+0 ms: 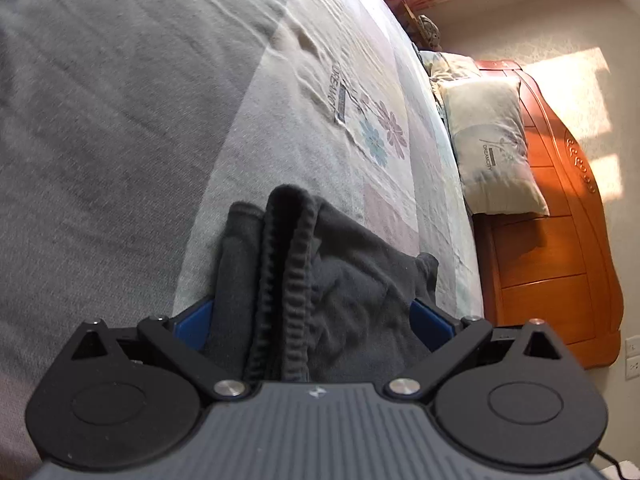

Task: Fold clothes

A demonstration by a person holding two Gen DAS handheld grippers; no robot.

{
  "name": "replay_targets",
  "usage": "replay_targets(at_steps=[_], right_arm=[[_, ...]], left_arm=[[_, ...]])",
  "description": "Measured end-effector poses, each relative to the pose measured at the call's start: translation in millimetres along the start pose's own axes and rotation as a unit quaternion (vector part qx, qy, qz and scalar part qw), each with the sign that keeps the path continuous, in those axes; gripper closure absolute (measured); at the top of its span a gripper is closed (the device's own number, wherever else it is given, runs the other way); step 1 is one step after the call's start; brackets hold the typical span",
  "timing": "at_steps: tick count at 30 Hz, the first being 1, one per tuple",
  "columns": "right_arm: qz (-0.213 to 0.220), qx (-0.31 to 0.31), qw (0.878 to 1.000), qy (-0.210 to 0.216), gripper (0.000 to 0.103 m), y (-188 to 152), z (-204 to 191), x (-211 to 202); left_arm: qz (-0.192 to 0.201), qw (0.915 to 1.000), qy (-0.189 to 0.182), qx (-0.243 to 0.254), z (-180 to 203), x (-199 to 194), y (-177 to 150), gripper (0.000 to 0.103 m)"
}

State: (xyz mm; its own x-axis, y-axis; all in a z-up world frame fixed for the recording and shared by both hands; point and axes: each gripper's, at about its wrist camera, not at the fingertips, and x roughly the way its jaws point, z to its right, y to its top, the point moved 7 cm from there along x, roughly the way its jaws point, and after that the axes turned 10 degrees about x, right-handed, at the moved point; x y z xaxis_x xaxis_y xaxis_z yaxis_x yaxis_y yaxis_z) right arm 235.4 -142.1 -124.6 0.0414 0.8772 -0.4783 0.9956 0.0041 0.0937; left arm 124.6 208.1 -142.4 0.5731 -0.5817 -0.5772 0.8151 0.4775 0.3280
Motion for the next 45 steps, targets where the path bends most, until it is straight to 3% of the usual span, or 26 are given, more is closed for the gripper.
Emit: replay_targets(at_steps=[3,11,16,20,25,32,38,45], right_arm=[[-0.02,-0.012,1.0,0.009,0.0,-11.3,0.1,-5.7],[-0.028,0.016,0.999,0.032,0.0,19.8,-8.6,21.9],[-0.046,0.009,0.997,0.056,0.0,4.4,-2.7,4.5],[-0.042,0.024,0.995,0.085,0.0,12.1,-0.7,5.5],[-0.042,0.034,0.995,0.082,0.0,26.8,-8.9,24.3],[-0.055,0.019,0.994,0.091,0.0,5.0,-7.4,12.6],[-0.052,0.042,0.993,0.098,0.0,18.3,-8.9,23.4],[-0.057,0.047,0.992,0.106,0.0,10.6,-5.5,14.7]], left_arm=[[-0.005,1.0,-0.004,-0.004,-0.2,2.5,0.3,0.003],[-0.019,0.9997,0.003,0.012,14.9,34.4,29.6,0.002],[-0.049,0.998,-0.038,-0.018,8.6,17.9,2.5,0.002],[-0.051,0.9954,-0.066,-0.047,-1.9,19.4,2.2,0.002],[-0.065,0.9967,-0.047,-0.007,9.8,35.4,13.8,0.001],[-0.065,0.9957,-0.062,-0.02,7.3,27.0,3.8,0.001],[-0.073,0.9958,-0.052,-0.016,13.4,40.8,16.6,0.001],[-0.073,0.9954,-0.057,-0.022,17.2,33.5,3.5,0.001]])
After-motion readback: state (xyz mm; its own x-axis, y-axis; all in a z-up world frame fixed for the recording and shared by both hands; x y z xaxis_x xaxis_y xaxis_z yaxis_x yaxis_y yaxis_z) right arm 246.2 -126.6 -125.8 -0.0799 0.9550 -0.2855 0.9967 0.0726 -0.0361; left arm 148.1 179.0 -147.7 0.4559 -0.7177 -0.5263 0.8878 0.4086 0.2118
